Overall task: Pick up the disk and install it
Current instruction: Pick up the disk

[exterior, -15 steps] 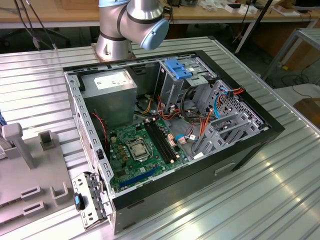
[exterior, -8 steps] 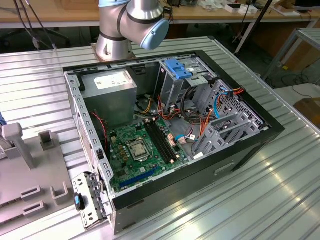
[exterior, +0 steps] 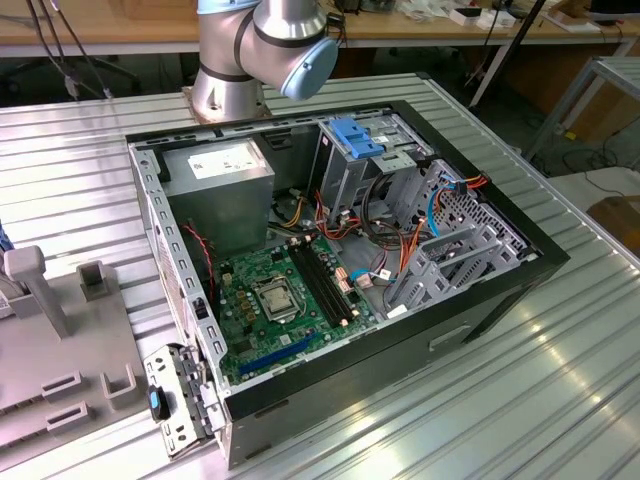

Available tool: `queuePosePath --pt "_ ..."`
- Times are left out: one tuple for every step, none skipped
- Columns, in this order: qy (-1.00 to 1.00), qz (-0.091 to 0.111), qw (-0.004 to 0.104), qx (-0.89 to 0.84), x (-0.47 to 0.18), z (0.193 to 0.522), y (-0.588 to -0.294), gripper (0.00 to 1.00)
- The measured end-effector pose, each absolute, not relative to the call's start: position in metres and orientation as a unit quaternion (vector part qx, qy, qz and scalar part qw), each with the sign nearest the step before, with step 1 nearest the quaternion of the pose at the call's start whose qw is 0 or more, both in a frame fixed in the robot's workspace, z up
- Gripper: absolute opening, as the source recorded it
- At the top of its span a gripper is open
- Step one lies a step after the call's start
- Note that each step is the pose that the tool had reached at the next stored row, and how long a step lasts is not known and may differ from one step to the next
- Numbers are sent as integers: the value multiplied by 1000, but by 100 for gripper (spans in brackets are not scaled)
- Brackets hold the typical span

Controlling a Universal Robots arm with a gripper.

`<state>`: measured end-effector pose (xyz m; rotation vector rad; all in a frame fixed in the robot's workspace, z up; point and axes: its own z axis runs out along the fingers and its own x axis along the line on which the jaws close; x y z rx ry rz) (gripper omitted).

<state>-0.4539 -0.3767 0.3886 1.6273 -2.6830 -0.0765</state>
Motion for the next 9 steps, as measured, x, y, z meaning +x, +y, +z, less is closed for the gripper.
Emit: queuePosePath --pt "-850 -24 2 526 -454 389 -377 11" --pt "-843 -24 2 538 -454 389 -377 11" --pt "-838 -24 2 545 -454 389 -377 11" --pt "-831 -24 3 555 -454 389 -377 11" --pt "-823 -24 3 567 -454 389 -377 11" --pt "-816 -23 4 578 -454 389 -377 11" --pt "-808 -23 4 589 -454 389 -377 11" --pt "-799 -23 5 601 -454 389 -377 11" --pt "-794 -23 5 608 -454 389 -377 11"
